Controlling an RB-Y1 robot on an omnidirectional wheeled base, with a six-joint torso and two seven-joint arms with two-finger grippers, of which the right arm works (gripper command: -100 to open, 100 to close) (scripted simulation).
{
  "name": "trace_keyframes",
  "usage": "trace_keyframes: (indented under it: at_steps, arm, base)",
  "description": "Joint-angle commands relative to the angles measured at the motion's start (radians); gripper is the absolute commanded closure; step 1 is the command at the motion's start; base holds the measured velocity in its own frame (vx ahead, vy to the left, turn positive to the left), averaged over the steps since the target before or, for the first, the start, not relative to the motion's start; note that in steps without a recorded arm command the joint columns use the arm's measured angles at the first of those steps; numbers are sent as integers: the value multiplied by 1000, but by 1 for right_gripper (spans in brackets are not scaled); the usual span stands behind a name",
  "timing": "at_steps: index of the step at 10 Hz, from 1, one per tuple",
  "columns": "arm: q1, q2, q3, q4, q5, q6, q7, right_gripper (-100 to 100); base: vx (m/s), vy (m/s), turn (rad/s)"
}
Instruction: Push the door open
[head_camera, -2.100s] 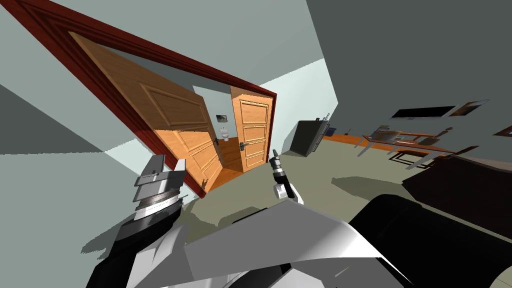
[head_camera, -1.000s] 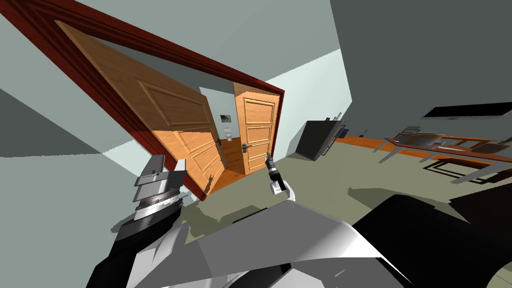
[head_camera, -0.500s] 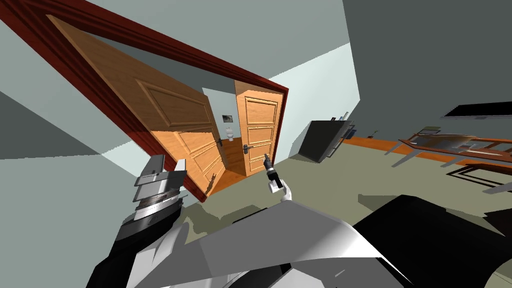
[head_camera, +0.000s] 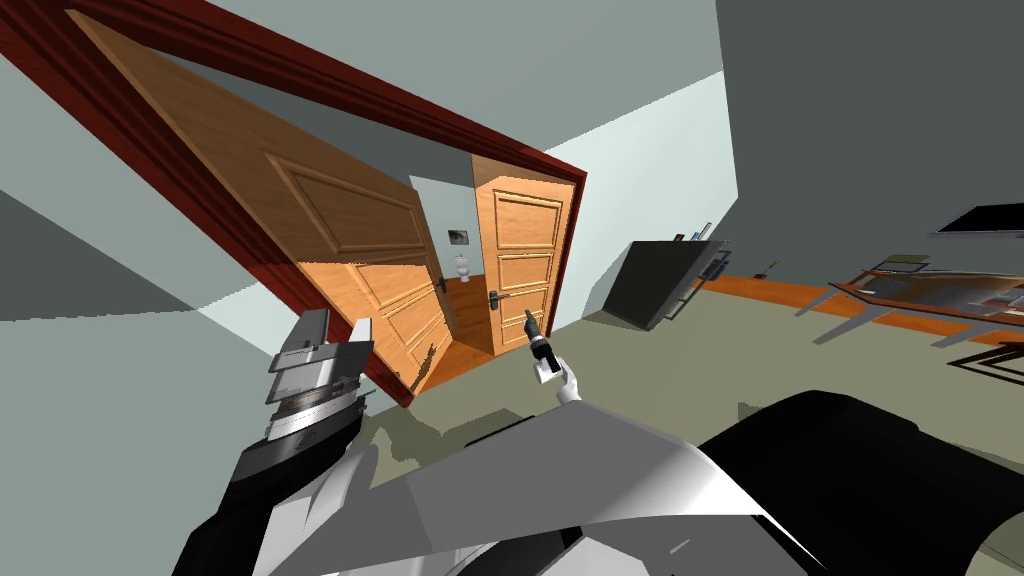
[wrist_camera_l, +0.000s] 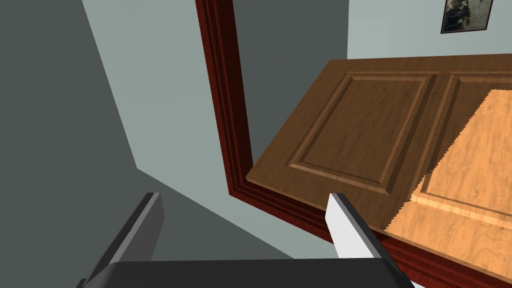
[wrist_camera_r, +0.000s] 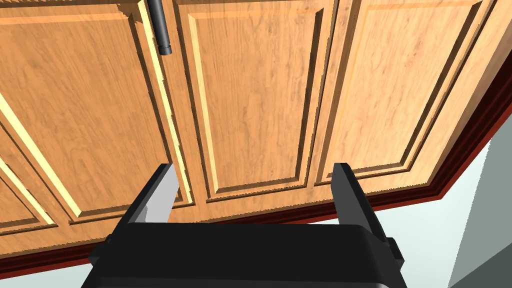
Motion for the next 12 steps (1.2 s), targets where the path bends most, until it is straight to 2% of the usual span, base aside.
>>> trace_keyframes:
  at_steps: [1, 9, 12]
  arm:
    - [-18, 0, 0, 40, 1, 3, -1, -100]
    - [-110, 17, 1, 201, 9, 41, 2, -100]
    - [-162, 34, 1, 292, 13, 63, 4, -100]
  base:
    - [81, -24, 49]
    - [100, -19, 47]
    - [165, -36, 74]
